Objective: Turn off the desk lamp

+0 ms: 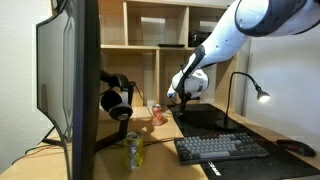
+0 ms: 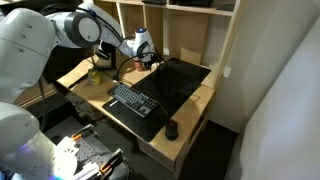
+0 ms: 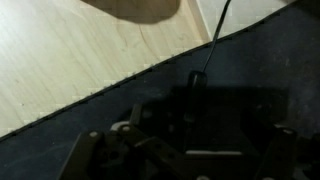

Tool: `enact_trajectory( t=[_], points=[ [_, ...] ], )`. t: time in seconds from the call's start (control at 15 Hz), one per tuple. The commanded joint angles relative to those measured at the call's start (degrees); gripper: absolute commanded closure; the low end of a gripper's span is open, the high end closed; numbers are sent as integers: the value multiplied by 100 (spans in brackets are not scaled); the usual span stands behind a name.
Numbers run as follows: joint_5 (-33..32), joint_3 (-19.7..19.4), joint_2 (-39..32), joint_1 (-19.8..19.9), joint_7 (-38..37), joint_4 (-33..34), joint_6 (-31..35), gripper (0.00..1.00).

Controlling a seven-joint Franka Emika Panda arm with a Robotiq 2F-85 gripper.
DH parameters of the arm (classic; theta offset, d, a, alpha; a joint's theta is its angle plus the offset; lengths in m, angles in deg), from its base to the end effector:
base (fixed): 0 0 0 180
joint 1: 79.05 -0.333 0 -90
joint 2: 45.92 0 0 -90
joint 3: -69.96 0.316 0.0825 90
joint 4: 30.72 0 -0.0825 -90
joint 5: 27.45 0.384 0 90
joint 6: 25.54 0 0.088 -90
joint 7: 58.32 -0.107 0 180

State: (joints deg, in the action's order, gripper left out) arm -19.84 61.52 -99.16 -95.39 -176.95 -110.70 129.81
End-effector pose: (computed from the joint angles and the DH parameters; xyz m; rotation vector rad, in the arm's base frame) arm 0.7507 0.1278 0.1925 -1.5509 2.3127 -0.2853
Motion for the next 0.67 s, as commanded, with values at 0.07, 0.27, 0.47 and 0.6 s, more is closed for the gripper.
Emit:
enact_trajectory(
  t=[0.07,0.27,0.47,0.6],
  points=[
    [-61,52,9,45,-24,-5,3,0],
    [-165,-103,-278,-22,-180,251,-84,0],
    [-111,-179,-749,-13,-500,701,79,0],
    [-20,-55,-989,109,-580,1021,157,0]
  ],
)
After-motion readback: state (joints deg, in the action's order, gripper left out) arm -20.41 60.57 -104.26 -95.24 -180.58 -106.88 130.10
